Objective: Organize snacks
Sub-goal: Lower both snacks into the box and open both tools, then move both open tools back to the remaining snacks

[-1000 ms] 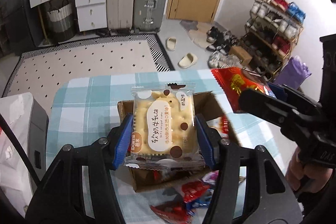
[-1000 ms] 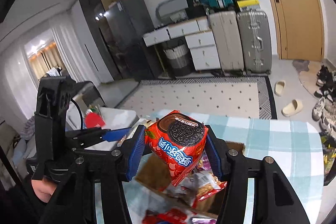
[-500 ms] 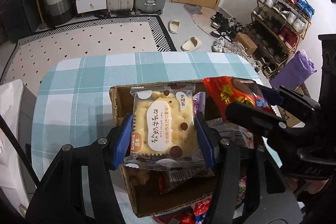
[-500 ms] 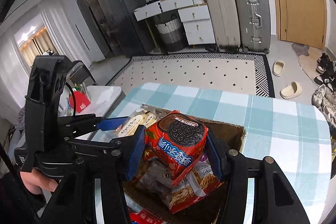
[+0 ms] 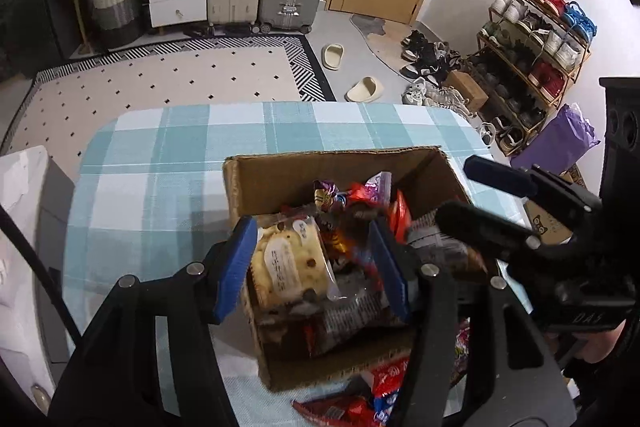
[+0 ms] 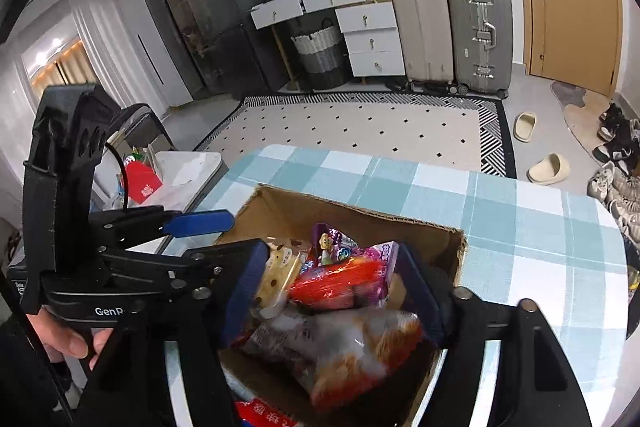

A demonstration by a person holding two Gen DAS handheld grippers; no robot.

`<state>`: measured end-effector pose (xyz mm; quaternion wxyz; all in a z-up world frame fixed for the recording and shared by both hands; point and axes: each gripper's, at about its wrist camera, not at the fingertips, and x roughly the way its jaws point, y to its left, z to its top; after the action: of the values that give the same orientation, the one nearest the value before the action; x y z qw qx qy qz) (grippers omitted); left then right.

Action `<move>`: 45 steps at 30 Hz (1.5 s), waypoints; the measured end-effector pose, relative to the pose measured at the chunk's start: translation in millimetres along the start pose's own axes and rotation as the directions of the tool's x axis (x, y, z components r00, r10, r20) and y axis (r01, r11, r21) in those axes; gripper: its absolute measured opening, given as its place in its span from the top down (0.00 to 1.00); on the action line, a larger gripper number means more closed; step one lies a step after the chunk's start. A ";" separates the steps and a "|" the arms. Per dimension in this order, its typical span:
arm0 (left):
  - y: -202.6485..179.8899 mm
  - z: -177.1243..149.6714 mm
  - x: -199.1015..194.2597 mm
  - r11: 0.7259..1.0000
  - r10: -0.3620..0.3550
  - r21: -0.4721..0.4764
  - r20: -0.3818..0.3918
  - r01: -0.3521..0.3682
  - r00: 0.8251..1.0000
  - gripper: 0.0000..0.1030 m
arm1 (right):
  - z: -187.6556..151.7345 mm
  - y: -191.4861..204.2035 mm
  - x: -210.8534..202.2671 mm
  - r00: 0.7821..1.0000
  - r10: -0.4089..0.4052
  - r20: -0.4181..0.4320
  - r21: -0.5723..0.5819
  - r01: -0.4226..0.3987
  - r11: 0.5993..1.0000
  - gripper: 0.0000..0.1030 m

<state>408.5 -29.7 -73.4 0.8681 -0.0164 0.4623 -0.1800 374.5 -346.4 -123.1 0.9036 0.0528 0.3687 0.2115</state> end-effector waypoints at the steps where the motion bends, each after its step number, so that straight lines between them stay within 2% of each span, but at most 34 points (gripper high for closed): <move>1: -1.3 -2.2 -6.6 1.000 0.005 0.004 0.009 -0.005 1.000 0.42 | 0.2 1.6 -5.3 1.000 0.000 0.007 0.003 0.000 1.000 0.30; 2: -2.1 -5.4 -13.8 1.000 0.011 0.007 0.020 -0.011 1.000 0.38 | 0.0 2.6 -10.1 1.000 0.005 0.014 0.007 -0.005 1.000 0.30; 5: -11.0 -15.9 -39.0 0.999 0.036 0.025 0.061 -0.038 0.997 0.34 | -2.6 7.9 -30.6 0.999 0.015 0.040 0.015 -0.015 1.000 0.29; 10: -23.5 -35.4 -77.2 0.995 0.074 0.056 0.132 -0.082 0.988 0.24 | -15.2 19.2 -72.8 0.995 0.015 0.102 0.011 -0.016 1.000 0.22; 14: -34.8 -53.6 -103.9 0.991 0.098 0.070 0.176 -0.112 0.979 0.23 | -28.5 27.1 -105.1 0.989 0.012 0.147 0.004 -0.013 1.000 0.21; 20: -62.7 -82.8 -147.8 0.971 0.154 0.135 0.274 -0.197 0.949 0.21 | -54.6 37.3 -150.4 0.978 0.026 0.206 0.014 -0.030 0.999 0.18; 28: -86.5 -124.6 -198.4 0.968 0.145 0.142 0.358 -0.208 0.922 0.18 | -92.1 57.3 -195.1 0.960 0.006 0.280 -0.028 0.002 1.000 0.12; 32: -93.9 -145.6 -212.2 0.961 0.171 0.142 0.377 -0.239 0.910 0.17 | -114.9 65.6 -209.7 0.947 -0.009 0.321 -0.044 0.024 0.999 0.07; 35: -91.9 -160.3 -220.9 0.970 0.158 0.115 0.371 -0.215 0.915 0.17 | -133.8 68.6 -217.2 0.941 -0.008 0.339 -0.048 0.026 0.999 0.05; 36: -91.6 -167.6 -225.4 0.973 0.148 0.109 0.378 -0.202 0.914 0.16 | -141.5 68.0 -220.2 0.938 -0.001 0.347 -0.040 0.016 0.999 0.05; 38: -90.3 -181.7 -230.8 0.976 0.155 0.083 0.393 -0.203 0.906 0.04 | -149.5 64.3 -221.2 0.932 0.002 0.363 -0.013 0.003 1.000 0.04; 39: -89.0 -187.9 -231.5 0.977 0.159 0.071 0.399 -0.203 0.903 0.00 | -154.7 62.4 -222.3 0.930 0.004 0.368 -0.002 -0.003 1.000 0.03; 45: -78.2 -211.8 -220.6 0.977 0.178 0.034 0.412 -0.210 0.894 0.01 | -179.4 49.3 -221.9 0.921 -0.020 0.388 0.065 -0.006 0.998 0.03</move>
<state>102.1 -1.3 -3.5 0.9587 0.0265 0.2637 -0.1031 92.3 -406.1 -97.4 0.9573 0.1216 0.1890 0.1817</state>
